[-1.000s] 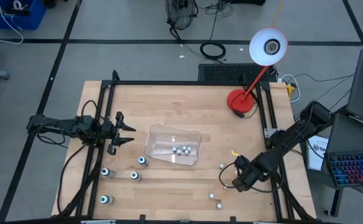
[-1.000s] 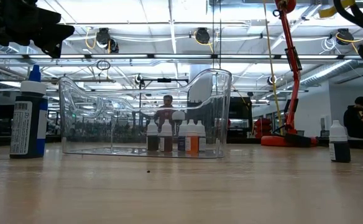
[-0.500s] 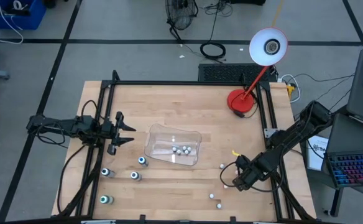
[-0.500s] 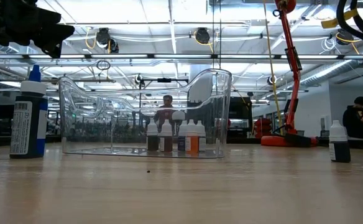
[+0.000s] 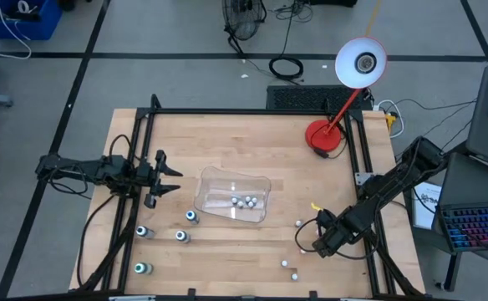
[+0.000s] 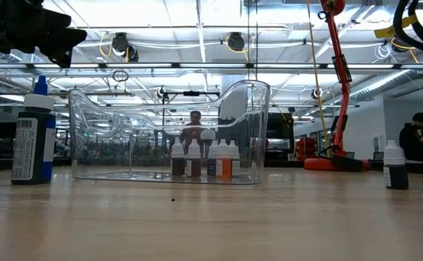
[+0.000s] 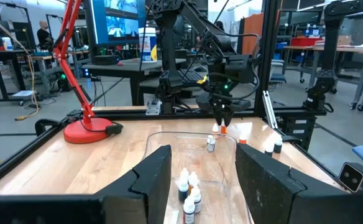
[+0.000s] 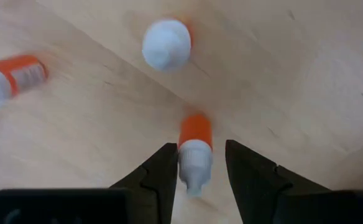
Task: Pick & Place food coloring
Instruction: Put the small orange food coloring bottle into the transparent bin
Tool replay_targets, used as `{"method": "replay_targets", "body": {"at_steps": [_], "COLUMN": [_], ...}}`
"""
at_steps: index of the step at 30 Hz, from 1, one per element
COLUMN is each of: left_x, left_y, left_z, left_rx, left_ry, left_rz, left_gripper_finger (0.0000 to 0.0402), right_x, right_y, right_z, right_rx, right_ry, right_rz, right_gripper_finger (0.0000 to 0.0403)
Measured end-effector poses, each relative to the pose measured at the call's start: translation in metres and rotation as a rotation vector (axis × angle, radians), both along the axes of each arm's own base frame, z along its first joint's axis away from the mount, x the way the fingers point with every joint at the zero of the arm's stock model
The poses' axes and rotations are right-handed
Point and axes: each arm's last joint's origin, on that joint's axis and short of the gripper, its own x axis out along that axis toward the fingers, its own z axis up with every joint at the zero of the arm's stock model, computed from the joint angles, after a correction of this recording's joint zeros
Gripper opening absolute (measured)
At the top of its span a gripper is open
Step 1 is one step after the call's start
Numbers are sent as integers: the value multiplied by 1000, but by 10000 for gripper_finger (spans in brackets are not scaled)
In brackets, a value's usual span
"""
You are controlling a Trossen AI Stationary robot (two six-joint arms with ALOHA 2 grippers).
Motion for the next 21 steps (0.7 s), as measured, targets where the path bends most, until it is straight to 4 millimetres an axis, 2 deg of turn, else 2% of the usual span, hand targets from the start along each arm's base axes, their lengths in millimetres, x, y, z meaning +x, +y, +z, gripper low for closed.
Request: {"method": "replay_targets", "body": {"at_steps": [8,13,16,21], "left_x": [0,0,0,0], "left_y": [0,0,0,0], "left_z": [0,0,0,0], "left_rx": [0,0,0,0], "left_ry": [0,0,0,0], "left_rz": [0,0,0,0], "left_gripper_finger": [182,182,182,182], "right_x": [0,3,8,17], "right_y": [1,2,4,13], "right_z": [-1,2,18,57], "right_rx": [11,9,10,-10], "right_ry": [-7,-84,-169,-369], "right_rz": [60,137,157,192], "right_gripper_finger": [49,47,47,47]}}
